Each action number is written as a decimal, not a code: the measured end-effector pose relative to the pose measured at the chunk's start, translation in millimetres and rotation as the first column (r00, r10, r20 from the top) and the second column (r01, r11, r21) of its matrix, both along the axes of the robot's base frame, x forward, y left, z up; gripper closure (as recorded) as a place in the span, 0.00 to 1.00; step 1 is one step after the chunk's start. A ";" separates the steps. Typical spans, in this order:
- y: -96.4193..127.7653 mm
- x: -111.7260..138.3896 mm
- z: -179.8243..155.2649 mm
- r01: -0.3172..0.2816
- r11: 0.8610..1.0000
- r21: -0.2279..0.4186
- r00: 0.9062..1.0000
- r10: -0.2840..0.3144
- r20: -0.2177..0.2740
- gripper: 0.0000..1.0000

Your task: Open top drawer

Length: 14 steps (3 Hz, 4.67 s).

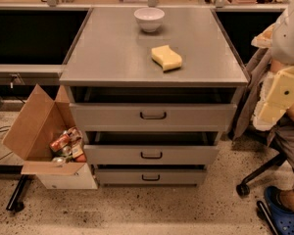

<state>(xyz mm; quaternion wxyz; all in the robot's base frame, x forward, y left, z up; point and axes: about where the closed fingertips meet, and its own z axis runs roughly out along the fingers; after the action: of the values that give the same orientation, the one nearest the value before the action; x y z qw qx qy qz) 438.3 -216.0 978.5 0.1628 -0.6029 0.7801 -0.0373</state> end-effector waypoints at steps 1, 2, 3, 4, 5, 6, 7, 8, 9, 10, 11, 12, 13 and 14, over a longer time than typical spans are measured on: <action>1.4 0.3 -4.1 -0.013 1.000 -0.010 1.000 0.013 0.000 0.00; 8.9 1.8 -27.8 -0.086 0.994 -0.065 0.996 0.085 -0.005 0.00; 14.2 11.6 -80.6 -0.159 0.981 -0.115 0.987 0.155 -0.041 0.00; 19.0 21.5 -139.9 -0.213 0.962 -0.171 0.975 0.197 -0.105 0.00; 17.0 31.9 -195.4 -0.216 0.957 -0.192 0.970 0.187 -0.158 0.00; 17.1 32.0 -195.5 -0.216 0.957 -0.192 0.970 0.187 -0.158 0.00; 22.1 37.4 -204.8 -0.245 0.950 -0.191 0.965 0.220 -0.143 0.00; 32.6 51.4 -223.8 -0.294 0.939 -0.178 0.953 0.273 -0.135 0.00; 40.8 74.2 -250.7 -0.319 0.935 -0.157 0.944 0.297 -0.145 0.00; 41.6 91.1 -262.5 -0.308 0.942 -0.131 0.946 0.289 -0.145 0.00; 37.6 117.3 -269.6 -0.261 0.962 -0.076 0.959 0.250 -0.134 0.00; 34.7 142.0 -278.1 -0.219 0.975 -0.037 0.968 0.212 -0.135 0.00; 33.0 160.0 -288.1 -0.192 0.981 -0.001 0.971 0.189 -0.148 0.00; 30.5 175.4 -313.9 -0.166 0.986 0.033 0.969 0.169 -0.180 0.00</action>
Offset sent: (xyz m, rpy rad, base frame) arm 0.0043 0.0169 -0.0611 -0.1332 0.0220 0.1762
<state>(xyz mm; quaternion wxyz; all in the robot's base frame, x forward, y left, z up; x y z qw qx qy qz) 613.7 -185.6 664.6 0.0988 -0.6660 0.7383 0.0387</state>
